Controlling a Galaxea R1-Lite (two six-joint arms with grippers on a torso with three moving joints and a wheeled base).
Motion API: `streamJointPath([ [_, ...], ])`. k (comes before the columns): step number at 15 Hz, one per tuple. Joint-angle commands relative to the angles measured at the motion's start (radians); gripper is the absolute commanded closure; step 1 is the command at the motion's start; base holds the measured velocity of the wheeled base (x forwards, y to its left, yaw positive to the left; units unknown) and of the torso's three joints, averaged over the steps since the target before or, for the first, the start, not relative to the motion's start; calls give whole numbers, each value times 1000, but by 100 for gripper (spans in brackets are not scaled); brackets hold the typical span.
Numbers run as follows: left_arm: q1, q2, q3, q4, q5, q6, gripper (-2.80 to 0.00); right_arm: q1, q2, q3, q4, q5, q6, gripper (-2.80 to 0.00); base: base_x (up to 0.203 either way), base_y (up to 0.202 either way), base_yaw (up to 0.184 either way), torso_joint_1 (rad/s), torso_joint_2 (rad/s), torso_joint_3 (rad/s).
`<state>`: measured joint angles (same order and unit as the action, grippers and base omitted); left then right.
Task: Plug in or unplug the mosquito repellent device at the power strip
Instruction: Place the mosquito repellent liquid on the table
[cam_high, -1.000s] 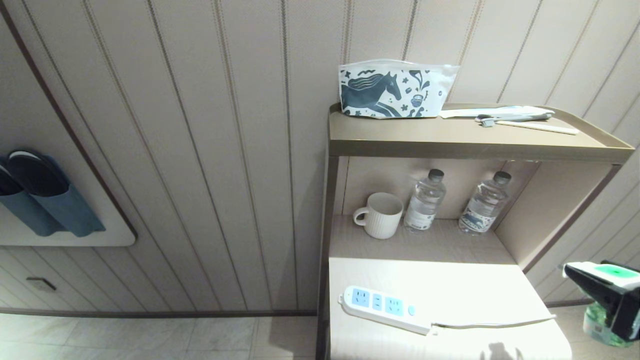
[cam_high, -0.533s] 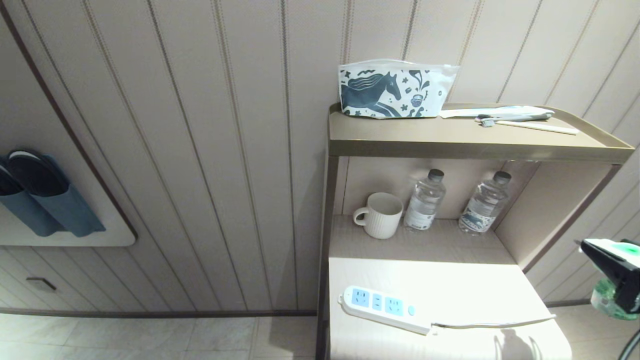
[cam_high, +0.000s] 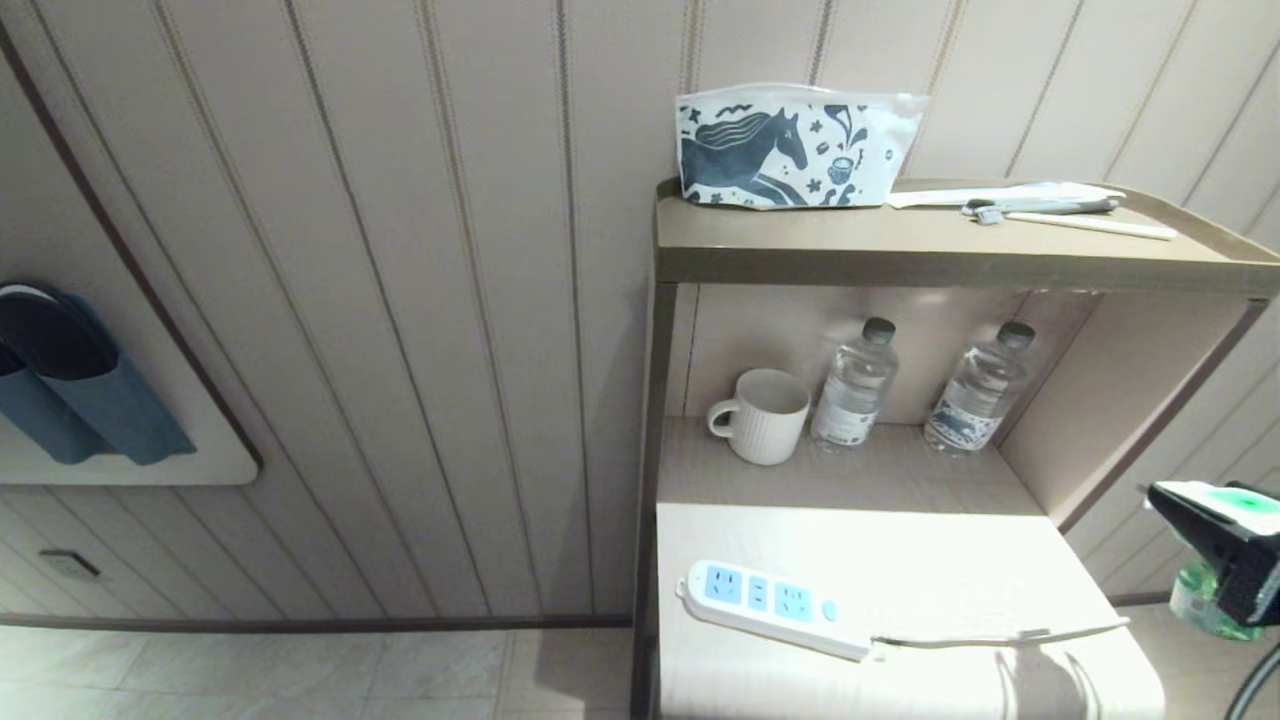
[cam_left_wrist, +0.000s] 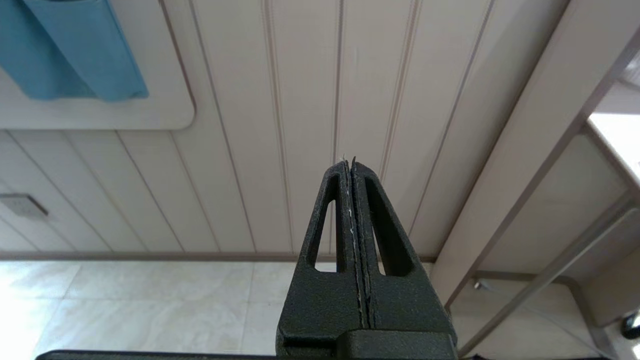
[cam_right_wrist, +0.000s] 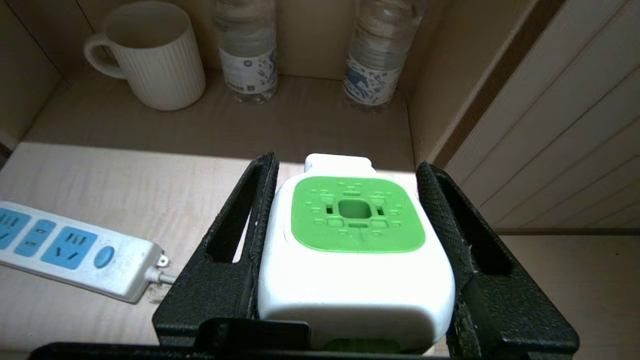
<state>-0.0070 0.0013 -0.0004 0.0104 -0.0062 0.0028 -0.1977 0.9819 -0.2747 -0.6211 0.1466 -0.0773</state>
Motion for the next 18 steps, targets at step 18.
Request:
streamJointPath([
  [18, -2, 2, 0, 0, 0, 0, 0, -3, -60, 2, -6, 125, -3, 0, -2, 5, -110, -136, 317, 175],
])
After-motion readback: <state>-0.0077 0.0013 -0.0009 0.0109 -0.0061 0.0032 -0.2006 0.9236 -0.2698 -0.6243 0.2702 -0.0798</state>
